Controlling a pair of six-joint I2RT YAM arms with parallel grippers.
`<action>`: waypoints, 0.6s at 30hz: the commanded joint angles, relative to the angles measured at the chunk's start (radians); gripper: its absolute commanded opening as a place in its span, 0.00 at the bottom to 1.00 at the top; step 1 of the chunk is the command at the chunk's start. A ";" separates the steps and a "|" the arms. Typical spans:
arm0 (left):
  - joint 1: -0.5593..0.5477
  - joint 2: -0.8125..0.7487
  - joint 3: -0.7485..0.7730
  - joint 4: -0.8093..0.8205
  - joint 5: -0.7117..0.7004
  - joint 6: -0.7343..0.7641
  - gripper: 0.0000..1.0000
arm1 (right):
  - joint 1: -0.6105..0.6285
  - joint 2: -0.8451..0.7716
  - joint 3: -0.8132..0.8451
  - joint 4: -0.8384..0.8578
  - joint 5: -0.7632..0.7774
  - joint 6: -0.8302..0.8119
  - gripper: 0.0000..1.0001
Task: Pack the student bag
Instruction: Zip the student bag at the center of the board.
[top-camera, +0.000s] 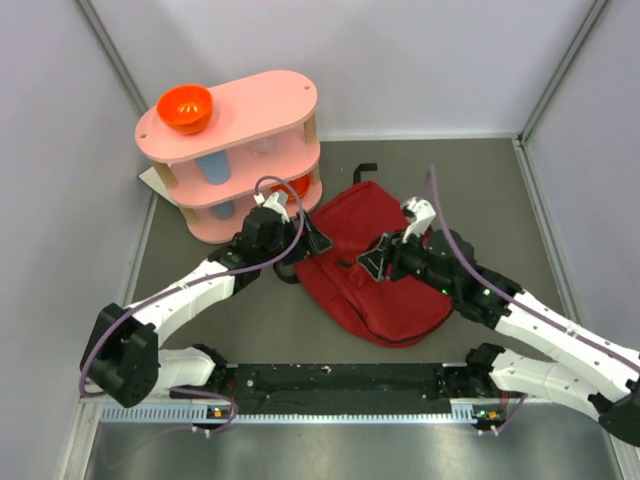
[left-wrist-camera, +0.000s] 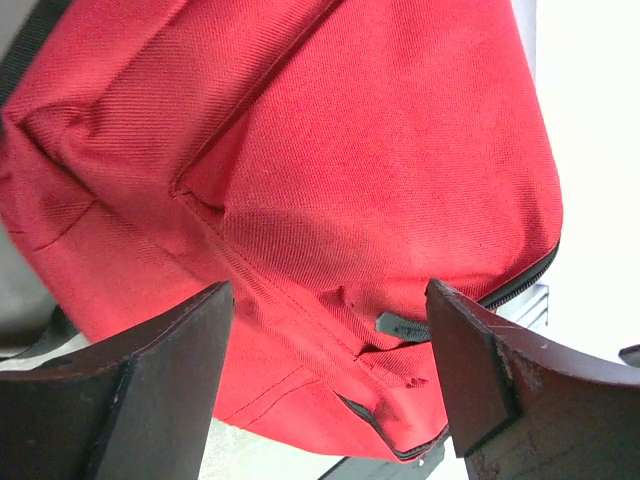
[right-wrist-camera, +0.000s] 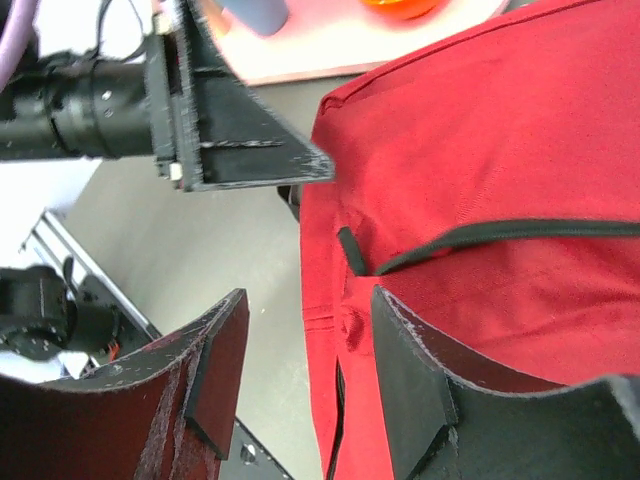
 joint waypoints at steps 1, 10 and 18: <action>0.005 0.061 0.013 0.112 0.091 -0.045 0.80 | 0.062 0.114 0.109 0.011 -0.039 -0.137 0.51; 0.024 0.120 -0.007 0.124 0.054 -0.044 0.64 | 0.082 0.324 0.207 0.010 -0.016 -0.267 0.47; 0.047 0.132 -0.010 0.130 0.069 -0.021 0.38 | 0.082 0.485 0.281 -0.018 -0.059 -0.333 0.42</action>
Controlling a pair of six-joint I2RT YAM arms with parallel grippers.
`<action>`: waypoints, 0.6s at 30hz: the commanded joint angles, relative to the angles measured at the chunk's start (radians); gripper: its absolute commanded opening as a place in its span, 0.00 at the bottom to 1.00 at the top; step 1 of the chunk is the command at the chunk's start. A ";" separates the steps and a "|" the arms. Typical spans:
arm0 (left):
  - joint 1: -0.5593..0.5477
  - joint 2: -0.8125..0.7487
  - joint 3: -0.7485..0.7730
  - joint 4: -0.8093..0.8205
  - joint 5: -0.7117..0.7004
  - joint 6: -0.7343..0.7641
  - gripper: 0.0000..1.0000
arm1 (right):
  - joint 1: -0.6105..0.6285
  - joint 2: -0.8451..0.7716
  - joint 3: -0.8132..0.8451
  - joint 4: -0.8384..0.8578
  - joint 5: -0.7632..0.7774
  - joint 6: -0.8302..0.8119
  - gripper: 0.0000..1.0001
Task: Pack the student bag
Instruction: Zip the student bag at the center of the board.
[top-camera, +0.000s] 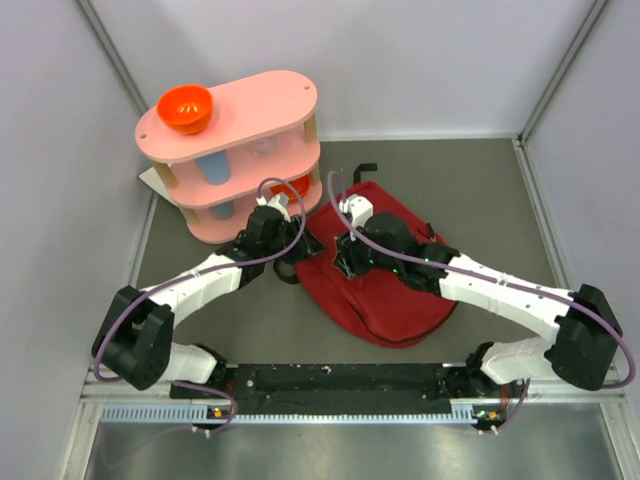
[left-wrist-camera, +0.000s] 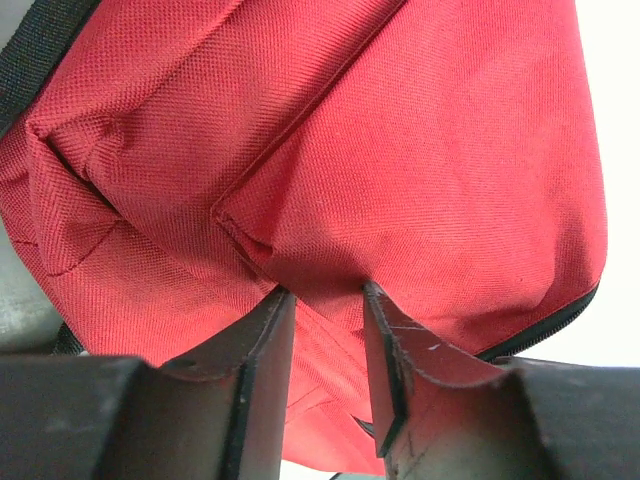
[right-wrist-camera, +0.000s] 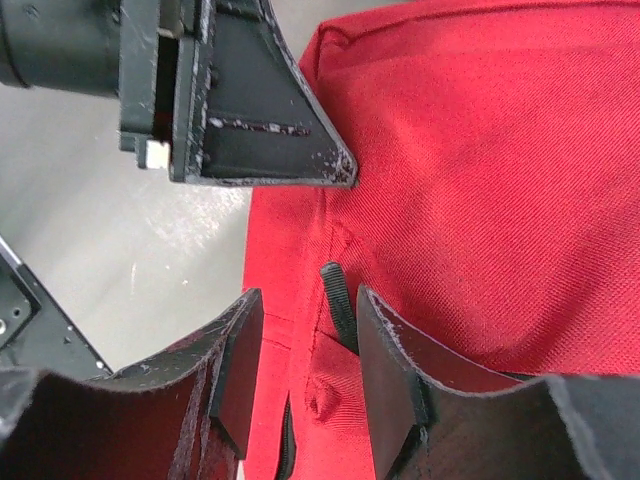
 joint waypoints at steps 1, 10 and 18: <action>0.014 0.008 -0.005 0.055 0.008 0.028 0.34 | 0.012 0.035 0.055 0.005 -0.025 -0.071 0.43; 0.019 0.005 0.007 0.064 0.045 0.047 0.15 | 0.018 0.099 0.054 -0.006 0.014 -0.112 0.50; 0.019 0.005 0.018 0.069 0.082 0.047 0.06 | 0.032 0.153 0.069 0.012 0.116 -0.134 0.47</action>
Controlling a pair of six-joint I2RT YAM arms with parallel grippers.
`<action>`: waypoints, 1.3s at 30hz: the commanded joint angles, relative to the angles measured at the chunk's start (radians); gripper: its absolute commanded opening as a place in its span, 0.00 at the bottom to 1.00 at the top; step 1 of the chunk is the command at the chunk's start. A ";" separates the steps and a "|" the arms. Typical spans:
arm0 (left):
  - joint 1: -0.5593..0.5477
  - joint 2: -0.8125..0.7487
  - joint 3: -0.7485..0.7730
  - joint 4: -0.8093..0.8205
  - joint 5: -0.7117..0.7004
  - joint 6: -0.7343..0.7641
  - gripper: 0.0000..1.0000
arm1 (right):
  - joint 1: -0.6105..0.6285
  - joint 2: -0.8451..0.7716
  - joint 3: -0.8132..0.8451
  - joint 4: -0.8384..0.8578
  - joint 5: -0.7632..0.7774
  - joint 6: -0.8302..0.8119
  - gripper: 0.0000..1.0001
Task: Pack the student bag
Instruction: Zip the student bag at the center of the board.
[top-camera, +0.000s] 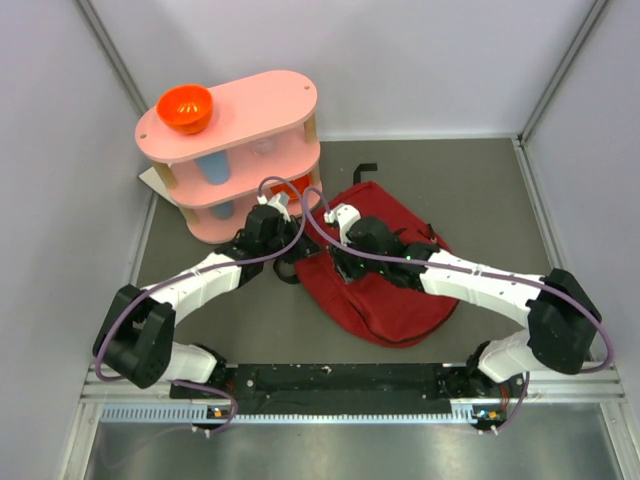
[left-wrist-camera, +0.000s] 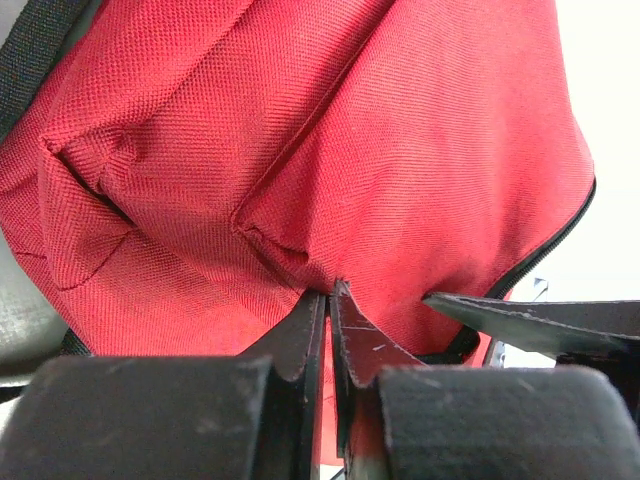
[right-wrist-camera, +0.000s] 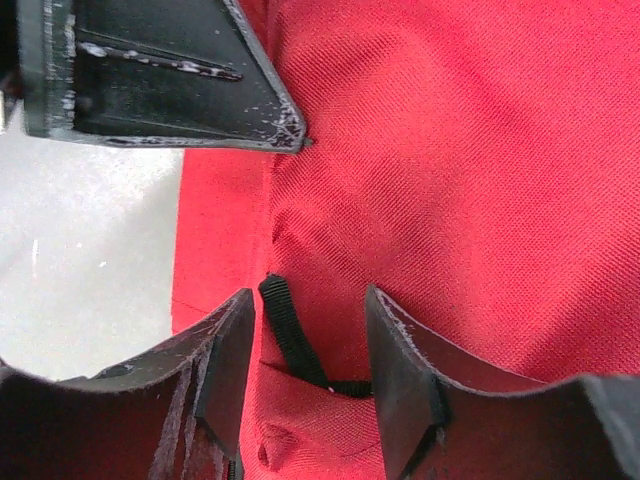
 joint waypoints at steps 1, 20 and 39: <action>0.002 -0.007 0.018 0.057 0.043 0.014 0.06 | 0.030 0.023 0.055 0.033 0.077 -0.026 0.45; 0.002 -0.018 0.023 0.034 0.050 0.051 0.00 | 0.056 0.026 0.023 0.093 0.284 0.070 0.00; 0.003 -0.024 0.000 -0.014 0.011 0.121 0.00 | -0.020 -0.045 -0.013 0.152 -0.001 0.310 0.00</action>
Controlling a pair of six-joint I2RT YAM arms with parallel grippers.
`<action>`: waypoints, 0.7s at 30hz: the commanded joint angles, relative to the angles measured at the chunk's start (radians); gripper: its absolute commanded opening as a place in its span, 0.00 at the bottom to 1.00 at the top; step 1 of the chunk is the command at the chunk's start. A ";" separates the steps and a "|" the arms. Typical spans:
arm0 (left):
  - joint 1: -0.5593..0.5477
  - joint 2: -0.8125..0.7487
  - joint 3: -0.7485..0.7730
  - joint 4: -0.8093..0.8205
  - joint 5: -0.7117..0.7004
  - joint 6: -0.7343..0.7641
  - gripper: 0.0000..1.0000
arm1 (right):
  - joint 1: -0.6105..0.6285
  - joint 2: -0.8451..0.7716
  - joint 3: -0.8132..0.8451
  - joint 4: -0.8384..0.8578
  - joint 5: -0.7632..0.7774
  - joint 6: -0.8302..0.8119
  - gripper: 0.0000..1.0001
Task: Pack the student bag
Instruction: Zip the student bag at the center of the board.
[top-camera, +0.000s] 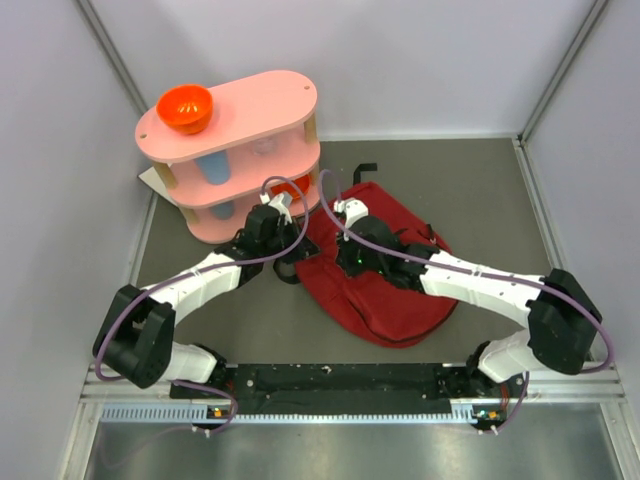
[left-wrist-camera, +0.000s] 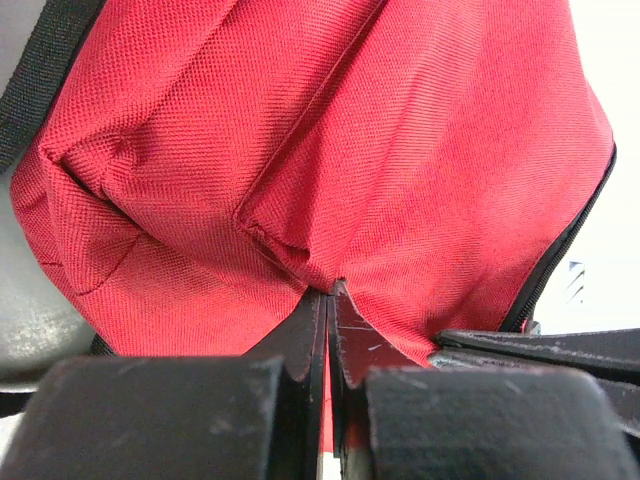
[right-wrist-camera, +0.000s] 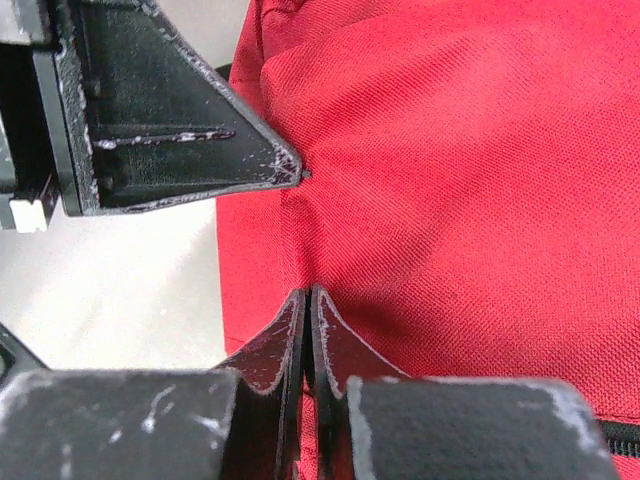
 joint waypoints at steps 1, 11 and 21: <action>0.002 -0.027 -0.002 0.001 0.001 0.029 0.00 | -0.047 -0.052 -0.010 0.102 -0.057 0.117 0.00; 0.002 -0.053 -0.025 -0.022 -0.010 0.058 0.00 | -0.122 -0.086 -0.055 0.148 -0.139 0.176 0.00; 0.002 -0.047 -0.015 -0.010 0.029 0.059 0.00 | -0.125 -0.054 -0.109 0.270 -0.287 0.255 0.09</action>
